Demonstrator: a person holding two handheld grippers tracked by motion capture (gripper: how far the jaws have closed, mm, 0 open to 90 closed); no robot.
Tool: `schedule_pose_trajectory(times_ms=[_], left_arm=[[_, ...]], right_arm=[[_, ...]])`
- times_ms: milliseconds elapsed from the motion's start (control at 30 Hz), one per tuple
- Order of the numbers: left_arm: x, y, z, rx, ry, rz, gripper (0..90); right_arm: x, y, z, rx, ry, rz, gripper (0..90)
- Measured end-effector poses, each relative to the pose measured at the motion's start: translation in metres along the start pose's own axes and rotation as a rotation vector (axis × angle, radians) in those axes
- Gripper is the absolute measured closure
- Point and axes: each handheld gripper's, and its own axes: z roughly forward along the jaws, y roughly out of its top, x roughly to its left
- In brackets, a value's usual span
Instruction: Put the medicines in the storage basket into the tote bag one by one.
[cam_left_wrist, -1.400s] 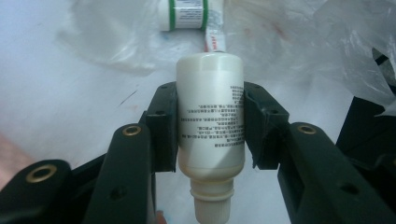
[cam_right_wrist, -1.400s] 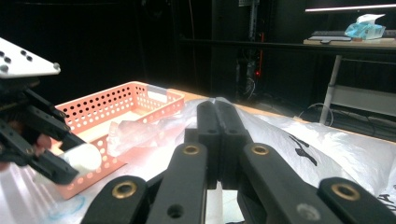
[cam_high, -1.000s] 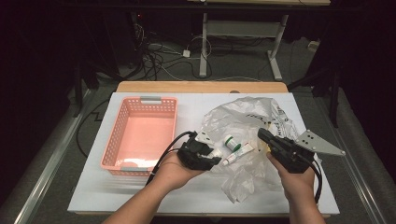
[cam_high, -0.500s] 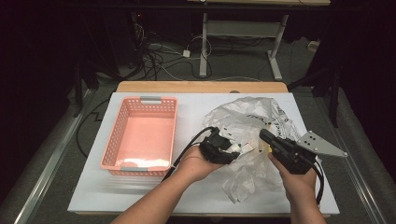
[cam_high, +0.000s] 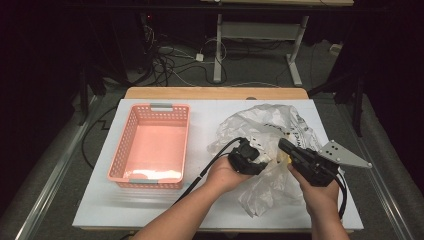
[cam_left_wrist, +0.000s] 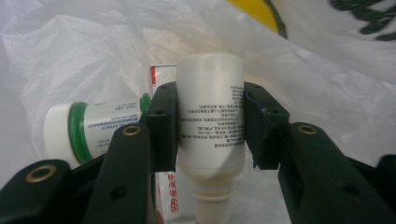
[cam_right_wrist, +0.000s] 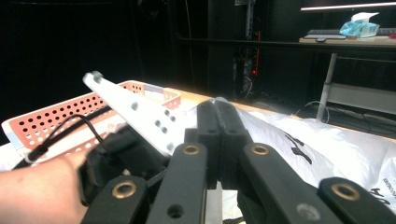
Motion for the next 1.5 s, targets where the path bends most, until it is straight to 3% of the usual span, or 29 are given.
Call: schedule_pose_trajectory(times_ms=[267,367,500,667,1067,1167,1267,1367,1467,1500], left_arm=[[-0.001,-0.003,0.014,-0.016,0.004,0.009,57.8],[-0.002,-0.003,0.013,-0.030,-0.005,0.015,52.7],[-0.003,-0.003,0.003,-0.042,-0.015,0.019,42.3],[-0.005,-0.014,-0.019,-0.088,-0.058,0.010,37.9],[-0.009,-0.064,-0.075,-0.148,-0.055,-0.041,14.3],[-0.014,-0.080,-0.085,-0.115,-0.058,-0.032,0.9],[-0.020,-0.100,-0.099,-0.130,-0.054,-0.006,0.0],[-0.025,-0.120,-0.108,-0.137,-0.021,0.020,0.0],[-0.021,-0.134,-0.110,-0.173,0.000,0.007,0.0],[-0.019,-0.136,-0.110,-0.185,0.008,-0.007,0.0]], right_arm=[[-0.003,-0.003,0.000,0.011,-0.006,0.007,90.0],[-0.004,-0.005,0.001,0.017,-0.008,0.016,90.0],[-0.004,-0.004,0.001,0.016,-0.007,0.011,90.0],[-0.004,-0.005,0.002,0.020,-0.007,0.012,90.0],[-0.004,-0.005,0.001,0.023,-0.019,0.006,90.0],[-0.005,-0.006,0.001,0.028,-0.026,0.014,90.0],[-0.006,-0.007,0.001,0.039,-0.033,0.010,90.0],[-0.008,-0.007,0.002,0.059,-0.046,0.000,90.0],[-0.013,-0.007,0.002,0.080,-0.069,0.002,90.0],[-0.015,-0.008,0.002,0.097,-0.079,-0.018,90.0]])
